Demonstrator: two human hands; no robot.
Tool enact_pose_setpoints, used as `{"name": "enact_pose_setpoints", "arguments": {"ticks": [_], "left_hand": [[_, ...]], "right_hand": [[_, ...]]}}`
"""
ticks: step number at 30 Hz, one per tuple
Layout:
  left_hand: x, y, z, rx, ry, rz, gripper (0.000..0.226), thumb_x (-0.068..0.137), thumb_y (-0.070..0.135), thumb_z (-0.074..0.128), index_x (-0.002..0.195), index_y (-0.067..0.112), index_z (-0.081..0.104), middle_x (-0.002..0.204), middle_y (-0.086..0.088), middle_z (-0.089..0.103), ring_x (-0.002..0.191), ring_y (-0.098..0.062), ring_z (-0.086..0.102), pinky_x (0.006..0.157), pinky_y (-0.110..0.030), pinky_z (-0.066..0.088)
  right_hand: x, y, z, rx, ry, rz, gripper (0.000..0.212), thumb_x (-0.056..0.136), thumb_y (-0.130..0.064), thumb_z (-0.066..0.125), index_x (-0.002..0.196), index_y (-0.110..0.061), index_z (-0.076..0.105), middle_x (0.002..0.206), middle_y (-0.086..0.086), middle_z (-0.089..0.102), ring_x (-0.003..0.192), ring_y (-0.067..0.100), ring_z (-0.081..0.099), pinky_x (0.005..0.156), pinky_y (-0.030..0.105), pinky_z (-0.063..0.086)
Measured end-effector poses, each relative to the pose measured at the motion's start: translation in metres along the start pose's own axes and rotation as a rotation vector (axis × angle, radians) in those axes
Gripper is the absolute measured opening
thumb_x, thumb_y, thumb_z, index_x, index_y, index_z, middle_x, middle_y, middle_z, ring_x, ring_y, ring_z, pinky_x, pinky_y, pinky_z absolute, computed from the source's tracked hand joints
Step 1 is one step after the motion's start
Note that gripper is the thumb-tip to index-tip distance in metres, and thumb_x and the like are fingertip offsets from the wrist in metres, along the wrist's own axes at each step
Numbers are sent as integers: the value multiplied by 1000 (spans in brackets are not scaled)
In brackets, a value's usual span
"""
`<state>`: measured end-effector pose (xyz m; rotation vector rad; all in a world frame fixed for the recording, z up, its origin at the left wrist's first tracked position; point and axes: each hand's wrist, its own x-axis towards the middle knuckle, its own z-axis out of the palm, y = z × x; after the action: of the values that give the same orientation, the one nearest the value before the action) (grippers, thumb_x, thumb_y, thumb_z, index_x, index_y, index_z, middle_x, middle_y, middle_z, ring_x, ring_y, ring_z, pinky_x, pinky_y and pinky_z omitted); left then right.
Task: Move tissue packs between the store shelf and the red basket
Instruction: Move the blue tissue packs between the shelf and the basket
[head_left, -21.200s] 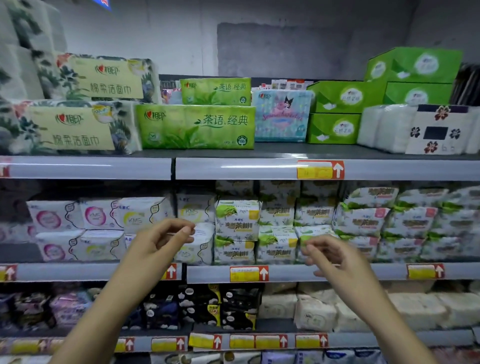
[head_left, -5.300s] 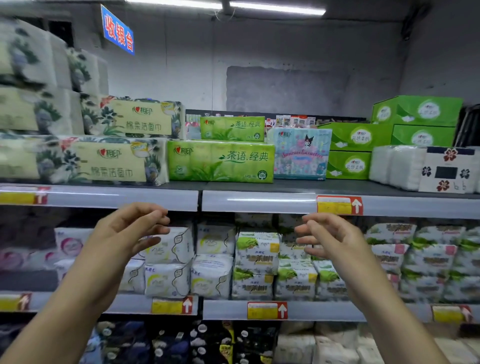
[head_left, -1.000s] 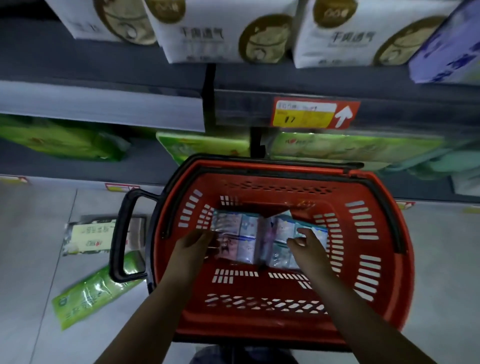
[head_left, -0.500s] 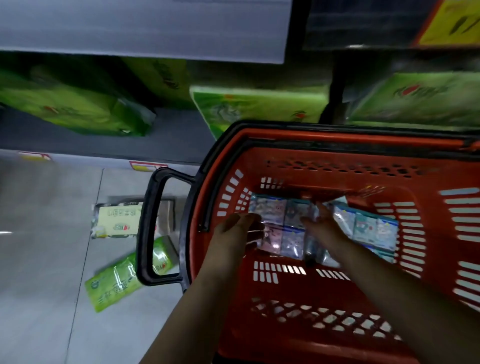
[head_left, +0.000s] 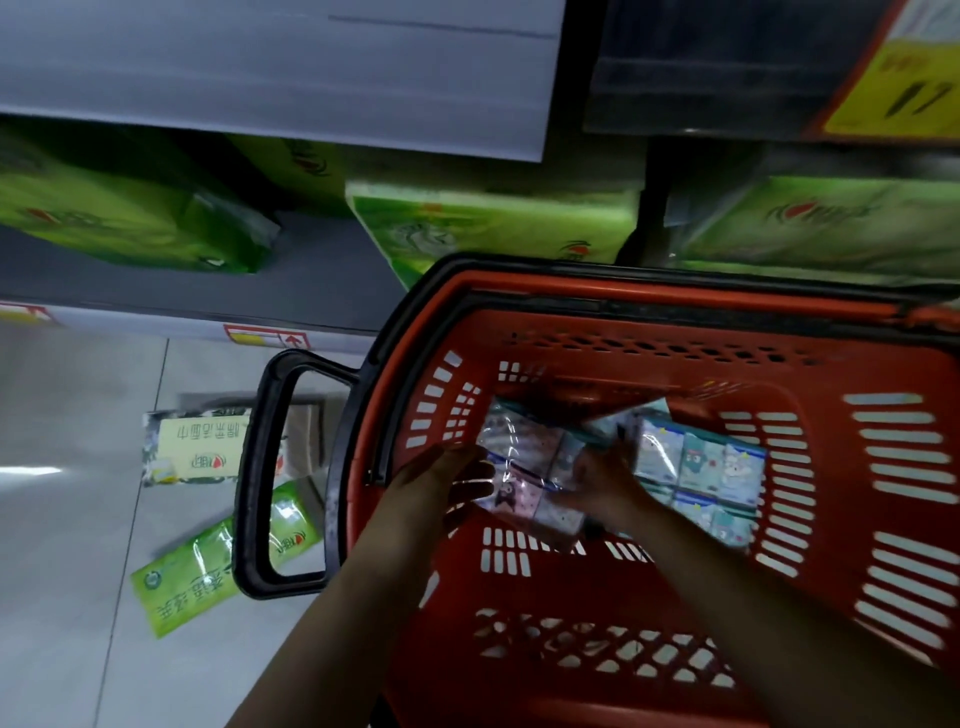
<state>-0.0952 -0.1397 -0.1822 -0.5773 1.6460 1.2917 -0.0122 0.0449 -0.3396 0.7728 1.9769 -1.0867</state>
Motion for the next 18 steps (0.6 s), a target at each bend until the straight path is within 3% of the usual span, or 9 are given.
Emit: {"name": "enact_pose_setpoints", "arguments": {"ticks": [1, 3, 5, 7, 11, 13, 15, 18], "left_hand": [[0, -1, 0, -1, -5, -7, 19, 98, 32, 42, 98, 27, 60, 99, 8, 68, 95, -6, 62, 77, -24, 46], [-1, -2, -1, 2, -8, -19, 19, 98, 32, 42, 99, 27, 60, 100, 8, 67, 96, -7, 62, 78, -24, 47], [-1, -4, -3, 16, -15, -14, 19, 98, 32, 43, 103, 27, 61, 100, 9, 68, 95, -5, 62, 77, -23, 47], [0, -6, -4, 19, -19, 6, 20, 98, 32, 44, 105, 27, 61, 97, 11, 70, 93, -3, 63, 75, -21, 47], [3, -9, -4, -16, -7, 21, 18, 96, 34, 46, 98, 29, 63, 91, 11, 72, 91, -4, 65, 77, -24, 48], [4, -11, -3, -11, -8, 33, 18, 96, 35, 45, 99, 29, 63, 91, 12, 72, 92, -4, 66, 82, -25, 49], [5, -12, -2, -15, -2, 44, 19, 96, 36, 45, 100, 28, 62, 93, 11, 72, 92, -3, 65, 82, -25, 49], [6, -12, -1, -15, 15, 48, 20, 97, 35, 44, 99, 28, 62, 91, 11, 71, 89, -2, 65, 77, -23, 48]], "right_hand": [[-5, 6, 8, -98, 13, -22, 41, 71, -32, 80, 72, -29, 39, 93, 4, 46, 87, 17, 44, 60, 25, 31], [-10, 14, 17, 1, 78, -45, 42, 70, -28, 81, 72, -31, 39, 92, 2, 50, 89, 19, 48, 60, 23, 33], [-8, 10, 18, 354, 148, -5, 45, 66, -15, 84, 91, -23, 47, 94, 0, 56, 93, 22, 57, 64, 22, 43], [-1, 1, 20, 643, 205, 20, 73, 58, -12, 86, 117, -18, 43, 110, 3, 58, 103, 25, 59, 77, 32, 53], [16, -16, 12, 812, 310, 96, 96, 66, 6, 78, 143, -16, 25, 123, 0, 45, 111, 24, 51, 83, 41, 52], [26, -15, 5, 735, 268, 119, 90, 67, -3, 81, 141, -17, 32, 132, 5, 49, 119, 29, 50, 91, 41, 47], [26, -15, 0, 697, 217, 160, 79, 70, -8, 79, 136, -16, 37, 133, 10, 50, 119, 32, 50, 87, 36, 43], [14, -13, -5, 670, 194, 120, 69, 76, -5, 75, 133, -15, 38, 122, 3, 44, 110, 24, 46, 79, 29, 39]]}}
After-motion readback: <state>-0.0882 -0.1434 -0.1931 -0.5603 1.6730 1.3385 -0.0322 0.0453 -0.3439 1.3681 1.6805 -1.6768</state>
